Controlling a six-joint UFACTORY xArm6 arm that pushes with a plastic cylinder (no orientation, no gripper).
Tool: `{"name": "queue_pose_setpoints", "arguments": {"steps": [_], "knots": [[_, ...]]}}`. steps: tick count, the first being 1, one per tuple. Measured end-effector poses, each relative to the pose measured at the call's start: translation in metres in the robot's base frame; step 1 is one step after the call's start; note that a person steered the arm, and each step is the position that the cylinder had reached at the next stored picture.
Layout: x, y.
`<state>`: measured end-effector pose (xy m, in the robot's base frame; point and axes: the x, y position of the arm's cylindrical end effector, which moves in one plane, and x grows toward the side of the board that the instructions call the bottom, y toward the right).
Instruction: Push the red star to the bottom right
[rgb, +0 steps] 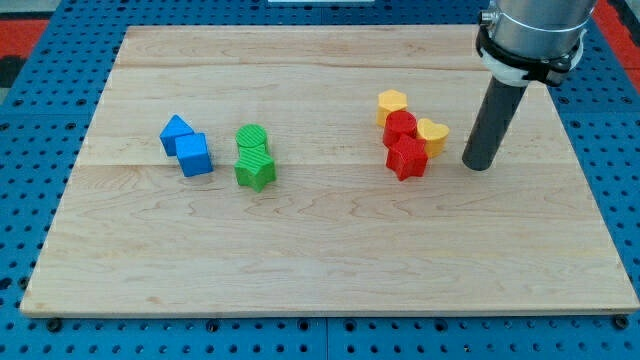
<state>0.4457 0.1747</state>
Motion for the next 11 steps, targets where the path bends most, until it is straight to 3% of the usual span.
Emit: {"name": "queue_pose_setpoints", "arguments": {"steps": [2, 3, 4, 5, 6, 7, 8, 9, 11], "knots": [[0.009, -0.003], [0.034, -0.015], [0.074, -0.065], [0.059, -0.167], [-0.001, -0.182], [-0.007, -0.151], [-0.012, -0.073], [-0.012, -0.097], [-0.017, -0.051]]}}
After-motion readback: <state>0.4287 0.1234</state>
